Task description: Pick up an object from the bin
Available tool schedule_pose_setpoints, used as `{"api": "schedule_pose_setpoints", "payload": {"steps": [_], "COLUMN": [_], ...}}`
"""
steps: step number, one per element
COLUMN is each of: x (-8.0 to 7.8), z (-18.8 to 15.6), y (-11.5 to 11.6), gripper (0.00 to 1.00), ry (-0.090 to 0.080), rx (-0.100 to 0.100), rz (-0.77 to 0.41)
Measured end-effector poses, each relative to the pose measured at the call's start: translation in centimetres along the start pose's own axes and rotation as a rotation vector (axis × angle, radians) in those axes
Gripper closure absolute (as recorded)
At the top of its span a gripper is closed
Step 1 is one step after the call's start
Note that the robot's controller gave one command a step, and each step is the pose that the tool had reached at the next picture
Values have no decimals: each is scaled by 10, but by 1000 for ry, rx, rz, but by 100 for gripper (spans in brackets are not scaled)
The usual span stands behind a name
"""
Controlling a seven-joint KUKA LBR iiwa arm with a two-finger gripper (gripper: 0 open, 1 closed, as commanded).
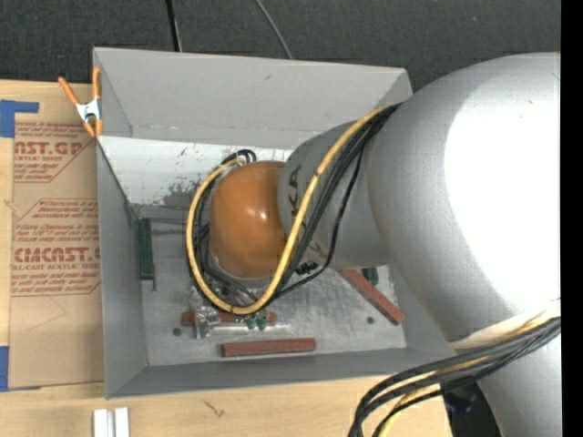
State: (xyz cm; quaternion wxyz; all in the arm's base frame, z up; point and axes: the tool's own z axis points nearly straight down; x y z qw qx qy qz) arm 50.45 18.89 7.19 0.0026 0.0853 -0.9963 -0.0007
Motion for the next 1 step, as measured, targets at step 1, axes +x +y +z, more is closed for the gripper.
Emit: {"api": "schedule_pose_setpoints", "payload": {"steps": [1], "x": [1], "z": [-219], "y": [-3], "gripper": [100], "ry": [-4], "rx": [2], "rz": [4]}}
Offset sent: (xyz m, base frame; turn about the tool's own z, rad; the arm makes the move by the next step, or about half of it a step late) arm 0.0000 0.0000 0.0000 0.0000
